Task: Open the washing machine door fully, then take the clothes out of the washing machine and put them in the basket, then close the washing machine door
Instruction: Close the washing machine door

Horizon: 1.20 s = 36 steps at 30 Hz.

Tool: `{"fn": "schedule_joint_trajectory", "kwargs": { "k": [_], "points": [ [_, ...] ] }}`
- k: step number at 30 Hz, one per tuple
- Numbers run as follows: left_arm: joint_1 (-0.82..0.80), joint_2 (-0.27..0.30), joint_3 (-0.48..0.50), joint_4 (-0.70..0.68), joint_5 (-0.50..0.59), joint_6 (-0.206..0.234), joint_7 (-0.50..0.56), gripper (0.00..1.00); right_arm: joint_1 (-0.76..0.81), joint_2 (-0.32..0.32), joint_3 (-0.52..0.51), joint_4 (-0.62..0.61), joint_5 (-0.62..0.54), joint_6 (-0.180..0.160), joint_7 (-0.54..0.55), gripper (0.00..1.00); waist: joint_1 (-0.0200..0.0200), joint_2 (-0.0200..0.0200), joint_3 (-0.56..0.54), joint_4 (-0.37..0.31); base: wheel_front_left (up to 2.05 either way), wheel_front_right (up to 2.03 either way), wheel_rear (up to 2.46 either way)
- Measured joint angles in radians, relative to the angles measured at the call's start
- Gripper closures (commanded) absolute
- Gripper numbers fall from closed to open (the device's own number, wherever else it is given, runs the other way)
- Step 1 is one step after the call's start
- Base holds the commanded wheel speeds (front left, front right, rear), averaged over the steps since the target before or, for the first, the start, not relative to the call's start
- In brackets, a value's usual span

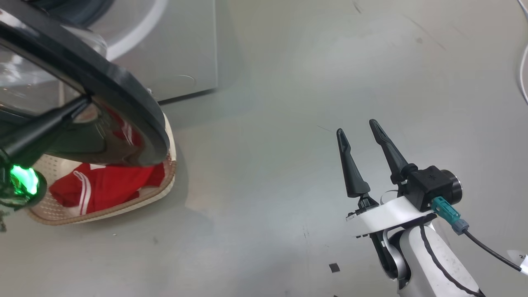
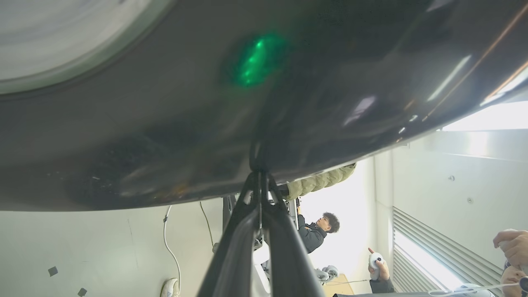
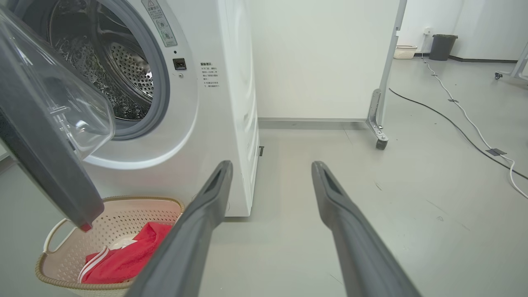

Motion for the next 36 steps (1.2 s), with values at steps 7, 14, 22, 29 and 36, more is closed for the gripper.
{"fn": "schedule_joint_trajectory", "kwargs": {
  "k": [7,14,22,29,36],
  "points": [
    [-0.112,0.023,-0.009,0.027,0.002,0.02,-0.026,1.0,-0.023,0.001,0.029,-0.026,0.037,0.0,0.0,0.0,0.0,0.0,0.054,-0.059,0.0,0.0,0.0],
    [-0.217,0.032,-0.019,0.088,0.003,0.028,-0.061,1.0,-0.042,0.003,0.05,-0.036,0.077,-0.002,0.0,0.0,0.0,0.0,0.098,-0.116,0.0,0.0,0.0],
    [-0.323,0.028,-0.029,0.169,0.016,0.035,-0.114,1.0,-0.058,0.006,0.062,-0.043,0.087,-0.012,0.0,0.0,0.0,0.0,0.131,-0.167,0.0,0.0,0.0],
    [-0.402,0.019,-0.041,0.243,0.059,0.035,-0.166,1.0,-0.066,0.007,0.063,-0.043,0.094,-0.02,0.0,0.0,0.0,0.0,0.143,-0.183,0.0,0.0,0.0],
    [-0.442,0.02,-0.073,0.282,0.074,0.035,-0.171,1.0,-0.077,0.007,0.069,-0.043,0.094,-0.029,0.0,0.0,-0.0001,0.0,0.142,-0.186,0.0,0.0,0.0]
  ]
}}
